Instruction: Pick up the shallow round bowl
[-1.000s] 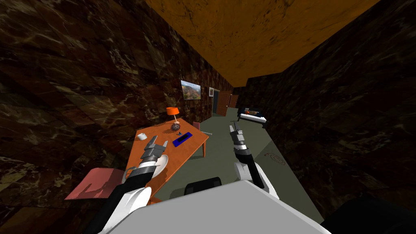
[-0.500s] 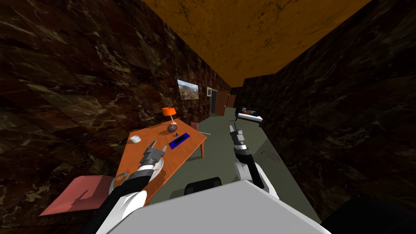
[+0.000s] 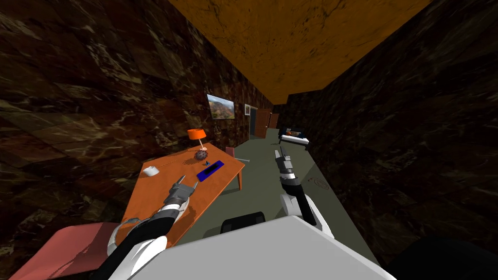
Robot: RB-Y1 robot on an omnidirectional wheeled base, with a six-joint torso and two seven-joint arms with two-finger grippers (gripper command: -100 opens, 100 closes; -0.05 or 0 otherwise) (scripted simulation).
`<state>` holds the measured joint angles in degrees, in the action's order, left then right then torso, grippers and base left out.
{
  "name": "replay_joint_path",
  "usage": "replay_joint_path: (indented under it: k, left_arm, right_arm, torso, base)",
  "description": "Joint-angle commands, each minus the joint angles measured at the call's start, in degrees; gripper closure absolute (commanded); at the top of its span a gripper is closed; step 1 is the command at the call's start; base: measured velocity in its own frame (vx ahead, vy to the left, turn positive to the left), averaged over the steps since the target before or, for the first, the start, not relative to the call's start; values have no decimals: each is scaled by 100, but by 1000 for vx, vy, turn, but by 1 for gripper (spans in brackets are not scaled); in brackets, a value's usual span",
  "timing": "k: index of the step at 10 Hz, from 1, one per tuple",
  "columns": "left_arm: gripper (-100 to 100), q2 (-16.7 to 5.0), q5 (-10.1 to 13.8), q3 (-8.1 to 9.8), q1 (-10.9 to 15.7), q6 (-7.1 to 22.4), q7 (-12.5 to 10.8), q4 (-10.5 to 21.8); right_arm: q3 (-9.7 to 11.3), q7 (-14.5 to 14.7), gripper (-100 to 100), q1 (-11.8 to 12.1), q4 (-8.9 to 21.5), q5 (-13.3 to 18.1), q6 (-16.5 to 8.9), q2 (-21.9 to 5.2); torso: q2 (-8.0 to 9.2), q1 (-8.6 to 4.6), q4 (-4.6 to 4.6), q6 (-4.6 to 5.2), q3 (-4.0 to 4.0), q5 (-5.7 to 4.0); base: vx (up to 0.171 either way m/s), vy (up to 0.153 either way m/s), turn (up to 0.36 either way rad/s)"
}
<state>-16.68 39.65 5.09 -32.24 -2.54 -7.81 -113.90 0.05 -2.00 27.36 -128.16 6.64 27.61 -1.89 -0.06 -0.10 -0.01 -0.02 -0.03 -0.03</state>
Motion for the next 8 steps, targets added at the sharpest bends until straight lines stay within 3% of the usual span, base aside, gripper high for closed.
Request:
replay_joint_path:
  k: [1, 4, 5, 8]
  left_arm:
    - [-100, -112, 286, 57, -75, 170, -92, 144]
    - [-100, -372, 839, 152, -275, 593, -297, 525]
    - [-100, -372, 852, 152, -275, 606, -297, 525]
    - [-100, -668, 1284, 207, -513, 1017, -498, 911]
  right_arm:
    - [0, 0, 0, 0, 0, 0, 0, 0]
    - [0, 0, 0, 0, 0, 0, 0, 0]
    - [0, 0, 0, 0, 0, 0, 0, 0]
    - [0, 0, 0, 0, 0, 0, 0, 0]
  torso:
    - [0, 0, 0, 0, 0, 0]
    - [-2, 6, -1, 1, -1, 1]
    - [-1, 8, 0, 2, -1, 2]
    - [2, 16, 1, 1, 1, 3]
  base:
    - [19, -21, -79]
    - [31, -12, -146]
    - [15, 4, -38]
    - [19, 15, -129]
